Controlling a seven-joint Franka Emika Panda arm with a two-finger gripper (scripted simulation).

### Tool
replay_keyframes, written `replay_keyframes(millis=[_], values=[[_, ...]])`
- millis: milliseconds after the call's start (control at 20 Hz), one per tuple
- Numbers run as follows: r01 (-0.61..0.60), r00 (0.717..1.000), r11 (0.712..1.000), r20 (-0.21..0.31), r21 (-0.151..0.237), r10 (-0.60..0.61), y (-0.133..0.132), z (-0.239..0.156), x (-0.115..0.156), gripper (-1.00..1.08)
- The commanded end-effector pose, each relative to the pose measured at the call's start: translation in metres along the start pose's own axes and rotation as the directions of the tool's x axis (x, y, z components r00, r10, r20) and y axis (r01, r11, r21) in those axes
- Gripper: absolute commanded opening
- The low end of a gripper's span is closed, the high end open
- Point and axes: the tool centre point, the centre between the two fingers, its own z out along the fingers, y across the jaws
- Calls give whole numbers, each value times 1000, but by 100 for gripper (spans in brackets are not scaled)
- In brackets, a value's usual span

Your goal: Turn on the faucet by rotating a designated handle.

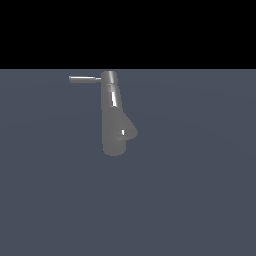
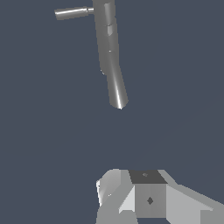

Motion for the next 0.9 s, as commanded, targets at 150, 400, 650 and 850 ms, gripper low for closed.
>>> replay_keyframes(millis=[150, 400, 650, 850], values=[[-5, 1000, 1000, 0, -1, 5, 0, 0, 1, -100], [-36, 999, 999, 1, -6, 36, -1, 0, 9, -100], [-95, 995, 995, 3, -17, 95, -3, 0, 24, -100], [-161, 987, 987, 3, -28, 161, -6, 1, 42, -100]])
